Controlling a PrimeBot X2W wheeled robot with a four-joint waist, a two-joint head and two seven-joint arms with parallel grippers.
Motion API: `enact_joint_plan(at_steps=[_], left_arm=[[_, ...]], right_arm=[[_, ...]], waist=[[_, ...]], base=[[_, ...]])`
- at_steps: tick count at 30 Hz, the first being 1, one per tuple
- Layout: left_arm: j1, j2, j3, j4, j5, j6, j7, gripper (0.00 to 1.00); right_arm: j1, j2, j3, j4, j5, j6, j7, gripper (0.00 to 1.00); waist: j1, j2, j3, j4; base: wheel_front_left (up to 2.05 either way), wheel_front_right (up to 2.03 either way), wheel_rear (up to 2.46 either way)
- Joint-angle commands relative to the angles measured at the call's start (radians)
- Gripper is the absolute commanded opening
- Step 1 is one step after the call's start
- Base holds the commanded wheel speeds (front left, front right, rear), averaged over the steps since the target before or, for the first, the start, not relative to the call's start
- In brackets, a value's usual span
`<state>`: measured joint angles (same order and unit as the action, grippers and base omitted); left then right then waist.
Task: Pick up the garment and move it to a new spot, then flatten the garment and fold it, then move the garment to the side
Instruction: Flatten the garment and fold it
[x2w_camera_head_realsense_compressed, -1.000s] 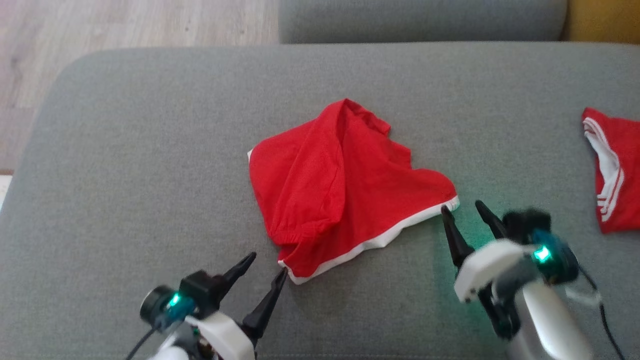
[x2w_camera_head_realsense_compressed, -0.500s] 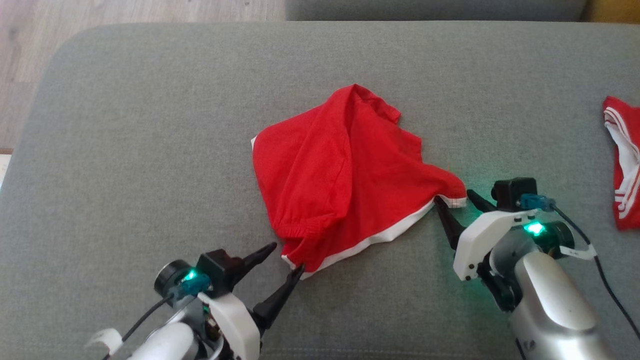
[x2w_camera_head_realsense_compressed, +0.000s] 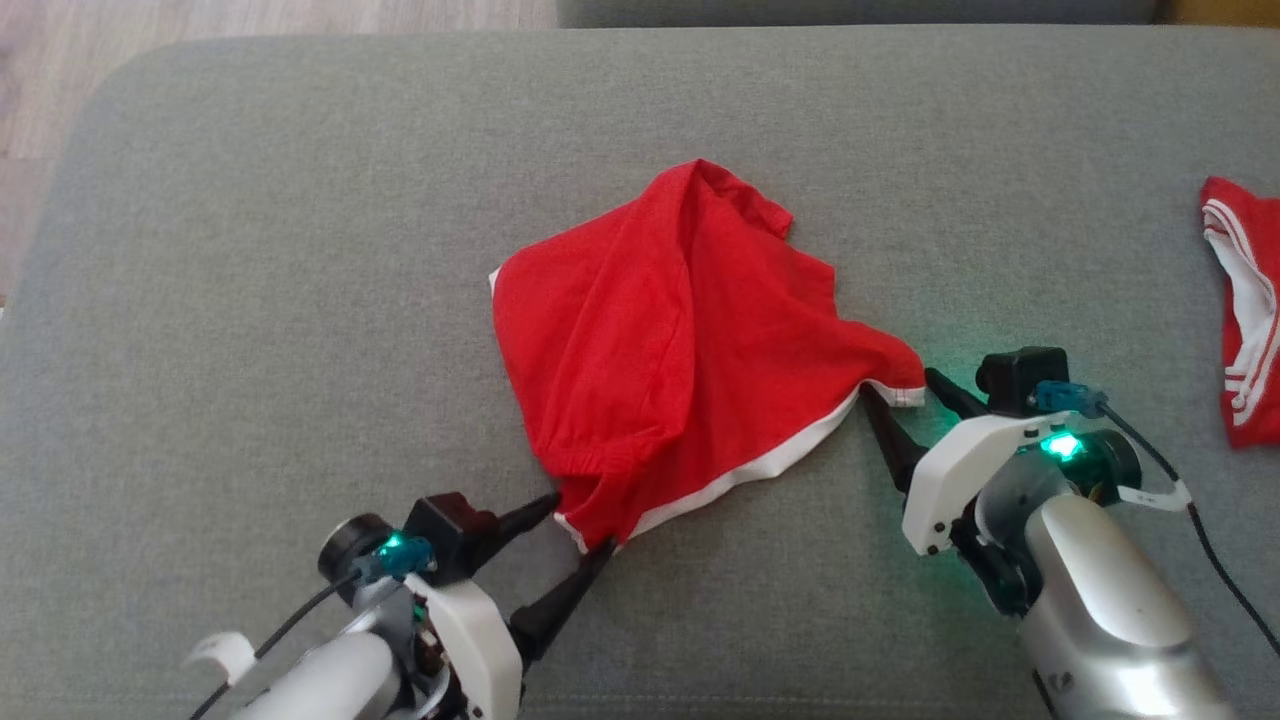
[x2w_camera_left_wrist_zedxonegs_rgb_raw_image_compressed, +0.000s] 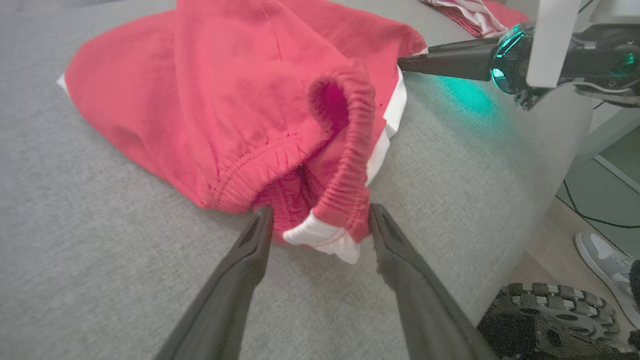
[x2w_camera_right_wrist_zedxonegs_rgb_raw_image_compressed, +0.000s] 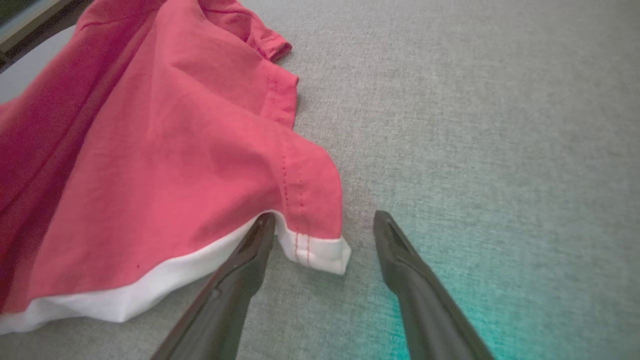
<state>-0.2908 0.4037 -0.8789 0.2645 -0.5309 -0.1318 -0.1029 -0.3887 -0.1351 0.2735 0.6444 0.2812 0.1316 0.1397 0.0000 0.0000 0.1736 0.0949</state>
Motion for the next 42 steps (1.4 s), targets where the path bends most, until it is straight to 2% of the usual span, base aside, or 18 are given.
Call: enact_joint_plan(at_steps=[1,2,3,4,5,6,7,11,16,20,23,24,25,30,34,38,42], left_arm=[[-0.052,0.032,0.019,-0.017,-0.02,0.001,0.002,1.0],[-0.056,0.035,0.008,-0.014,-0.033,0.001,0.005,1.0],[-0.06,0.037,-0.004,-0.009,-0.045,0.001,0.009,0.91],[-0.066,0.039,-0.015,-0.003,-0.055,0.001,0.012,0.71],[-0.071,0.04,-0.026,0.006,-0.068,0.001,0.016,0.46],[-0.075,0.04,-0.035,0.015,-0.083,0.001,0.021,0.16],[-0.079,0.04,-0.043,0.024,-0.097,0.001,0.023,0.0],[-0.081,0.049,-0.036,0.04,-0.179,0.001,0.021,0.0],[-0.041,0.081,0.04,-0.03,-0.333,0.001,0.014,0.0],[0.018,0.139,0.146,-0.223,-0.508,0.007,0.029,0.0],[0.044,0.192,0.197,-0.415,-0.591,0.035,0.067,0.0],[0.053,0.216,0.223,-0.544,-0.642,0.057,0.093,0.0],[0.056,0.225,0.233,-0.608,-0.669,0.067,0.108,0.0],[0.031,0.253,0.281,-0.875,-0.795,0.115,0.18,0.0],[-0.038,0.267,0.32,-0.992,-0.874,0.168,0.244,0.0],[-0.148,0.253,0.379,-0.993,-0.949,0.229,0.288,0.0],[-0.311,0.243,0.398,-0.838,-0.909,0.299,0.333,0.0]], right_arm=[[-0.039,-0.002,0.025,-0.023,0.009,-0.001,-0.014,1.0],[-0.041,-0.003,0.029,-0.022,0.013,-0.001,-0.017,1.0],[-0.044,-0.003,0.033,-0.021,0.017,-0.001,-0.02,1.0],[-0.046,-0.003,0.043,-0.022,0.024,-0.001,-0.022,1.0],[-0.048,-0.002,0.057,-0.024,0.038,-0.001,-0.022,0.9],[-0.051,0.0,0.072,-0.026,0.059,-0.001,-0.019,0.32],[-0.052,0.001,0.087,-0.03,0.085,-0.001,-0.015,0.0],[-0.057,-0.014,0.116,-0.082,0.196,-0.001,-0.018,0.0],[-0.039,-0.057,0.1,-0.203,0.324,-0.001,-0.013,0.0],[0.008,-0.125,0.039,-0.398,0.442,-0.001,0.027,0.0],[0.057,-0.17,-0.038,-0.56,0.501,-0.001,0.067,0.0],[0.085,-0.182,-0.096,-0.667,0.525,-0.001,0.1,0.0],[0.096,-0.184,-0.123,-0.722,0.532,-0.001,0.119,0.0],[0.125,-0.15,-0.243,-0.974,0.54,-0.001,0.242,0.0],[0.093,-0.103,-0.31,-1.114,0.537,-0.001,0.347,0.0],[0.013,-0.067,-0.357,-1.141,0.474,-0.001,0.433,0.0],[-0.122,-0.019,-0.364,-1.045,0.395,-0.001,0.495,0.0]], waist=[[0.0,0.0,0.003,-0.003],[0.0,0.0,0.004,-0.004],[0.0,0.0,0.005,-0.004],[0.0,0.0,0.005,-0.005],[0.0,0.0,0.005,-0.005],[0.0,0.0,0.004,-0.006],[0.0,0.0,0.001,-0.008],[0.0,0.0,-0.013,-0.019],[0.0,0.0,-0.04,-0.036],[0.0,0.0,-0.076,-0.046],[0.0,0.0,-0.103,-0.048],[0.0,0.0,-0.115,-0.051],[0.0,0.0,-0.119,-0.054],[0.0,0.0,-0.119,-0.068],[0.0,0.0,-0.089,-0.08],[0.0,0.0,-0.027,-0.088],[0.0,0.0,0.055,-0.088]], base=[[0.0,0.0,0.0],[0.0,0.0,0.0],[0.0,0.0,0.0],[0.0,0.0,0.0],[0.0,0.0,0.0],[0.0,0.0,0.0],[0.0,0.0,0.0],[0.0,0.0,0.0],[0.0,0.0,0.0],[0.0,0.0,0.0],[0.0,0.0,0.0],[0.0,0.0,0.0],[0.0,0.0,0.0],[0.0,0.0,0.0],[0.0,0.0,0.0],[0.0,0.0,0.0],[0.0,0.0,0.0]])
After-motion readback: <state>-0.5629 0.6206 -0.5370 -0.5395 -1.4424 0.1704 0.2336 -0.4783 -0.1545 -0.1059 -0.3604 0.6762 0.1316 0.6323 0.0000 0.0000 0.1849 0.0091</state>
